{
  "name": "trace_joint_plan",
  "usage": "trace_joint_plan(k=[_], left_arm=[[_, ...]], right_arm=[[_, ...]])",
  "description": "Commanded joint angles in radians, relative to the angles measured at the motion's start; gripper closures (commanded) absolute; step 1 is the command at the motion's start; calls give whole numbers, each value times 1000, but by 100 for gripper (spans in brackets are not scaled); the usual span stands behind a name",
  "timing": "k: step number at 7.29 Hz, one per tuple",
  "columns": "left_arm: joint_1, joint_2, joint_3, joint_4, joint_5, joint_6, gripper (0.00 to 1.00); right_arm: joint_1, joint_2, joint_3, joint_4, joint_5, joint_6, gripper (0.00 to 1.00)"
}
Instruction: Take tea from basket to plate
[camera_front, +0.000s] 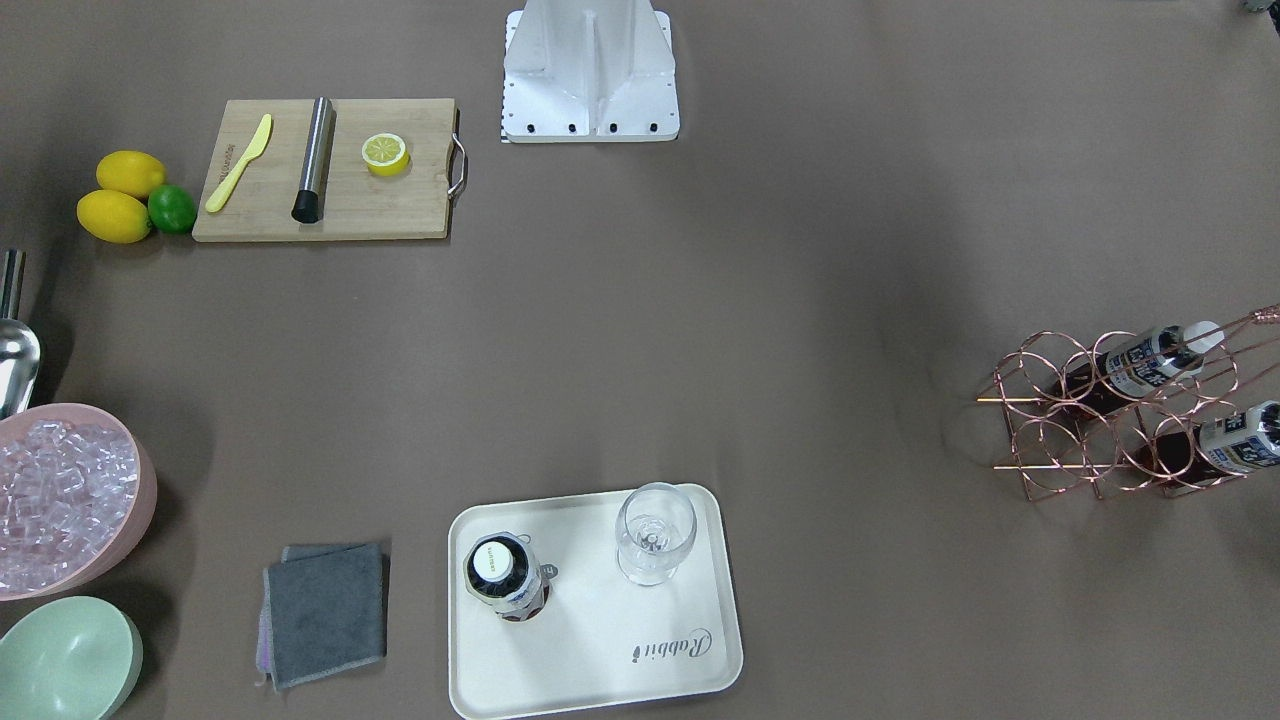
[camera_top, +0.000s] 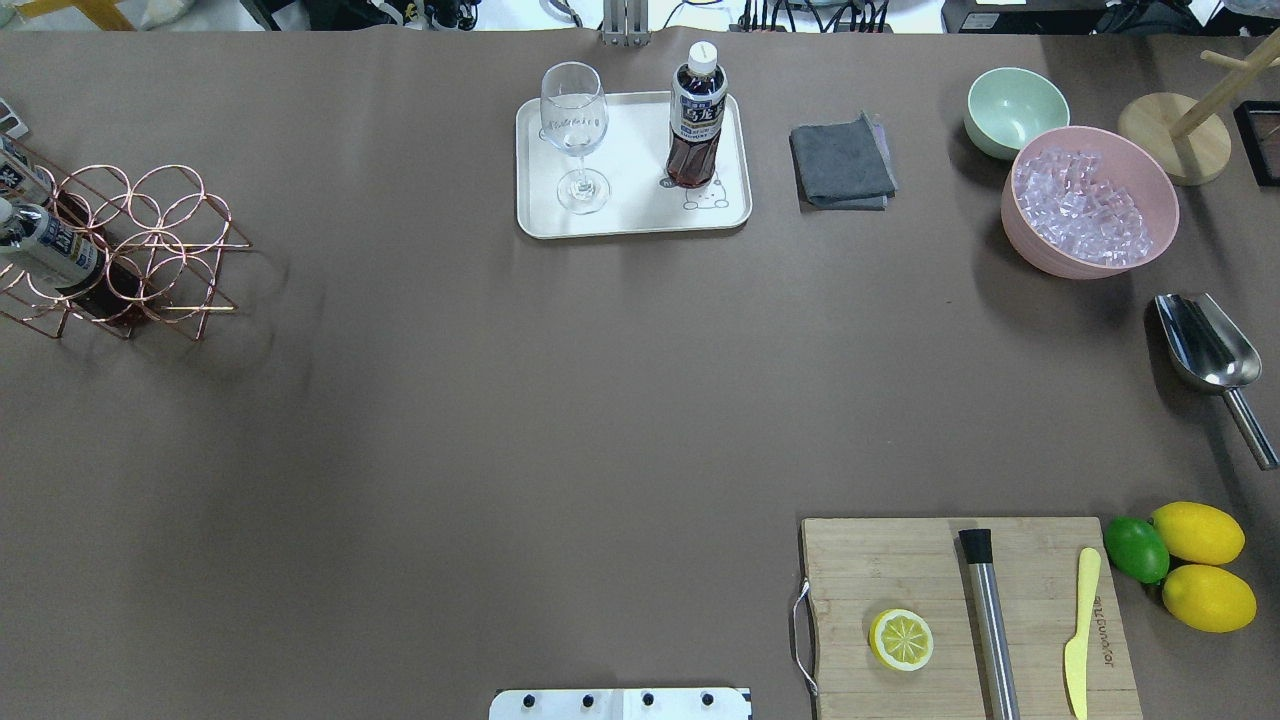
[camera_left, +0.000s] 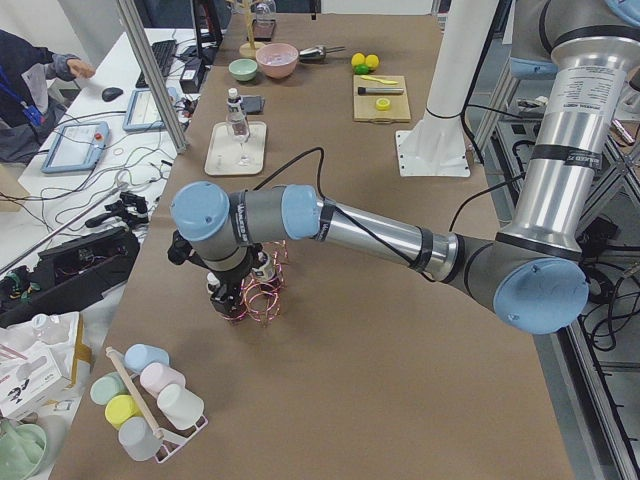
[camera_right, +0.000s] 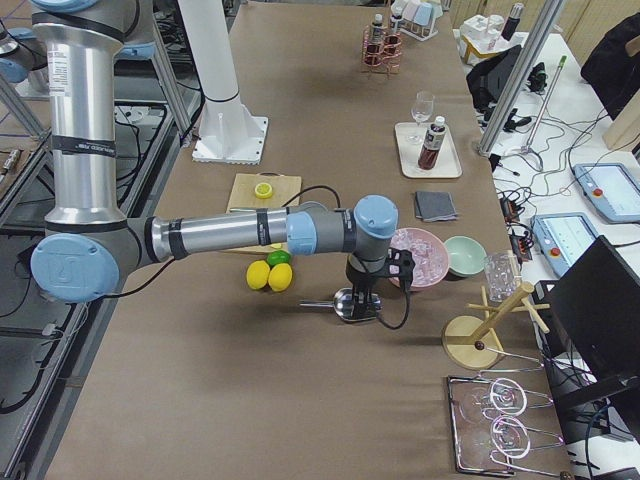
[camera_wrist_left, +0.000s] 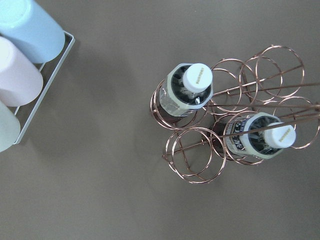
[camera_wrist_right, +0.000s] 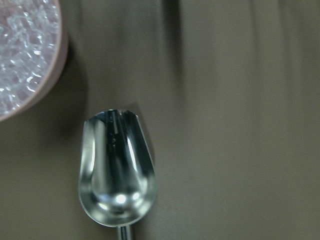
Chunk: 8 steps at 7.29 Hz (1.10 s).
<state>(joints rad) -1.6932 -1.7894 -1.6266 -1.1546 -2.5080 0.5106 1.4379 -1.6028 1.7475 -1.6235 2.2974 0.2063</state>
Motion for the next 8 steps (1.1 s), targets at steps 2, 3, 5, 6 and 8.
trace_joint_plan(k=[2, 3, 5, 6, 8], left_arm=[[-3, -10, 137, -10, 27, -30, 2], [0, -21, 158, -32, 29, -126, 2], [6, -16, 232, -192, 70, -171, 2], [12, -12, 226, -217, 67, -257, 2], [13, 5, 206, -252, 67, -285, 2]], right_arm=[[163, -72, -110, 0, 68, -174, 0], [165, -72, -112, -4, 56, -165, 0], [168, -72, -114, -6, 54, -162, 0], [168, -71, -114, -6, 60, -160, 0], [171, -71, -114, -6, 63, -160, 0]])
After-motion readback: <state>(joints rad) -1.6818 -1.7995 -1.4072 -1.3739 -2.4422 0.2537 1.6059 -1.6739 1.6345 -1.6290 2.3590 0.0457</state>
